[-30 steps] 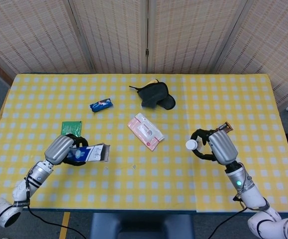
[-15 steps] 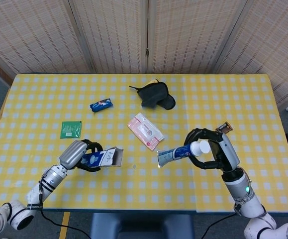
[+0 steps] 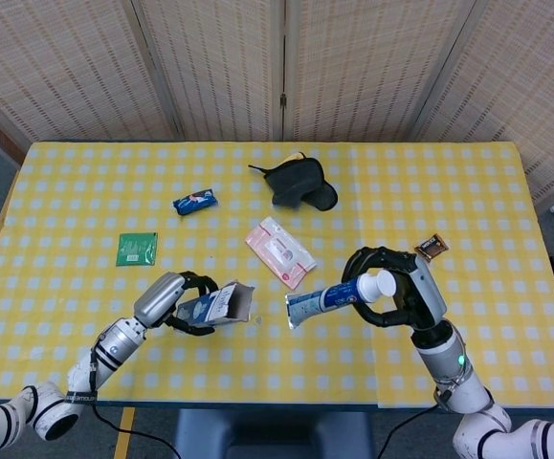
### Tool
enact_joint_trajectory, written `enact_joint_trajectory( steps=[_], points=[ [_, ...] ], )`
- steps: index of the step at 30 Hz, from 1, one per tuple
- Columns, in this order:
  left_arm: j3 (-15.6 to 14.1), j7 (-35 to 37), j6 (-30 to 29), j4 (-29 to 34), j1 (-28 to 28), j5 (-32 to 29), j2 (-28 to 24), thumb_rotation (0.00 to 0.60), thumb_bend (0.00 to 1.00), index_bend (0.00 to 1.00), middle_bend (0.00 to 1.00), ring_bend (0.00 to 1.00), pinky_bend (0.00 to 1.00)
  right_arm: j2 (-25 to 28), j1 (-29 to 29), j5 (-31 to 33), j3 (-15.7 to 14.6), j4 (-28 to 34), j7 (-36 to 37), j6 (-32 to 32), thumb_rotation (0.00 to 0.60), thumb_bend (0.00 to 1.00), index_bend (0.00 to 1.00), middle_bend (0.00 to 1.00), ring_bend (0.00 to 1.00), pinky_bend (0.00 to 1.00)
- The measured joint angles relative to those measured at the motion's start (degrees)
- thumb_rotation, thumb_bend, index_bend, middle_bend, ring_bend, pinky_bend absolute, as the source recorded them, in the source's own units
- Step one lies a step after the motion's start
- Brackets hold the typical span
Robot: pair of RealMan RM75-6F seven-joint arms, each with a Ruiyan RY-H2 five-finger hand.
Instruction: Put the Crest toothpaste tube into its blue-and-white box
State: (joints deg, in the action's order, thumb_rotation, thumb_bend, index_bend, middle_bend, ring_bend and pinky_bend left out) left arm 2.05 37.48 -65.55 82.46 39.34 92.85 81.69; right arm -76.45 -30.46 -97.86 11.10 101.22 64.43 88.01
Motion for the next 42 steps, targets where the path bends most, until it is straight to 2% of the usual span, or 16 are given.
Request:
enact_joint_trajectory(
  steps=[9, 19, 34, 42],
  points=[
    [0.5, -0.4, 0.4, 1.2, 0.7, -0.3, 1.2, 0.600, 0.13, 0.63, 0.73, 0.58, 0.42, -2.9, -2.7, 2.3, 1.4, -1.6, -0.3, -3.0, 0.600, 0.38, 0.82, 0.72, 0.64, 0.68],
    [1.3, -0.3, -0.1, 2.2, 1.0, -0.8, 2.7, 0.600, 0.13, 0.63, 0.73, 0.59, 0.42, -2.4, -3.9, 4.1, 2.2, -1.7, 3.6, -5.2, 0.600, 0.38, 0.82, 0.72, 0.64, 0.68],
    [2.7, -3.0, 0.9, 3.3, 2.5, -1.7, 7.2, 0.600, 0.13, 0.63, 0.73, 0.58, 0.42, -0.7, -5.7, 5.8, 2.3, -2.7, 16.4, -8.9, 0.600, 0.38, 0.82, 0.72, 0.65, 0.68],
    [3.2, -4.1, 2.0, 3.3, 3.4, -2.2, 7.6, 0.600, 0.13, 0.63, 0.73, 0.59, 0.42, -0.5, -5.7, 8.2, 2.4, -1.7, 14.9, -10.7, 0.600, 0.38, 0.82, 0.72, 0.65, 0.68]
  ],
)
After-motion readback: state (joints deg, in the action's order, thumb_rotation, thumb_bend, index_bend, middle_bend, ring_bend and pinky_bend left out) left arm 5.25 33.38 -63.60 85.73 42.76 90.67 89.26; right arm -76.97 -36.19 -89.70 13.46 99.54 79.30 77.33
